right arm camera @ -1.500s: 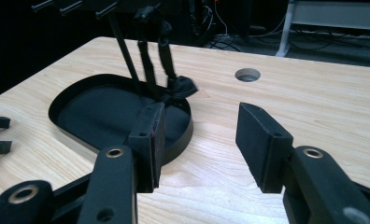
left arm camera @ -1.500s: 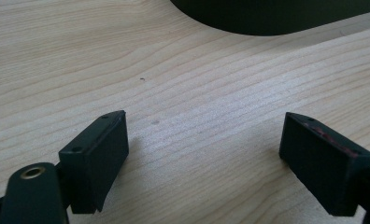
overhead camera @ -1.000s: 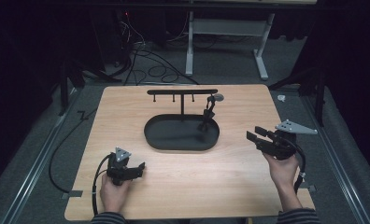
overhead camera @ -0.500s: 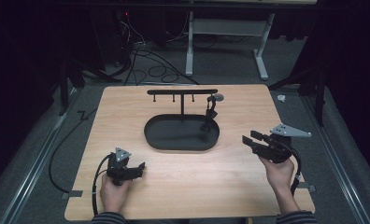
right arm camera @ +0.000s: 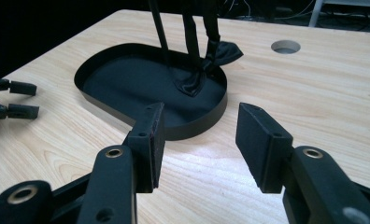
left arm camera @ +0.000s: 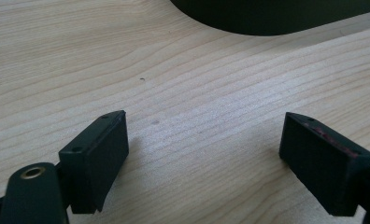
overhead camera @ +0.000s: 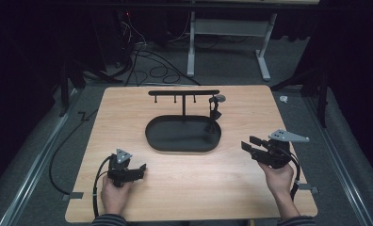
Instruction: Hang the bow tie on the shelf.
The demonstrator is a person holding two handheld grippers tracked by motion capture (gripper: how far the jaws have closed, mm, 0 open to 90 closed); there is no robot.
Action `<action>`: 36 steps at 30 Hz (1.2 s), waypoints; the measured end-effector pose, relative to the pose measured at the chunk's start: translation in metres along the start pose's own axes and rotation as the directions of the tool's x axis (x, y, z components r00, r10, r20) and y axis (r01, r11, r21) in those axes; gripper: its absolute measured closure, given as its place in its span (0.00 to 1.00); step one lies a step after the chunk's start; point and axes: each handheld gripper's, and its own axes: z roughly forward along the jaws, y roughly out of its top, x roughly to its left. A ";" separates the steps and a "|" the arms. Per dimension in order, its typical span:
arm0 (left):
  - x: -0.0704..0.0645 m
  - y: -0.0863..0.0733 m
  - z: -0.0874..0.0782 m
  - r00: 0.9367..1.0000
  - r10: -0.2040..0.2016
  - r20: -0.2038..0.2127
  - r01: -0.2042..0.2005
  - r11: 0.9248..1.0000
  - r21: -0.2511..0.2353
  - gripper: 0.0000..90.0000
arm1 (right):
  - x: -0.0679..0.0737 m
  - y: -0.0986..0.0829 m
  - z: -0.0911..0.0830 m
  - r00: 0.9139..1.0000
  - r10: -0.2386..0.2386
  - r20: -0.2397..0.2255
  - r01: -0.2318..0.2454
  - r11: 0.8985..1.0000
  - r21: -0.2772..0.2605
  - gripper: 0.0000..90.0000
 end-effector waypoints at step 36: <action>0.000 0.000 0.000 1.000 0.000 0.000 0.000 1.000 0.000 0.18 | 0.007 -0.041 0.021 0.998 0.053 -0.031 -0.051 0.997 0.056 0.60</action>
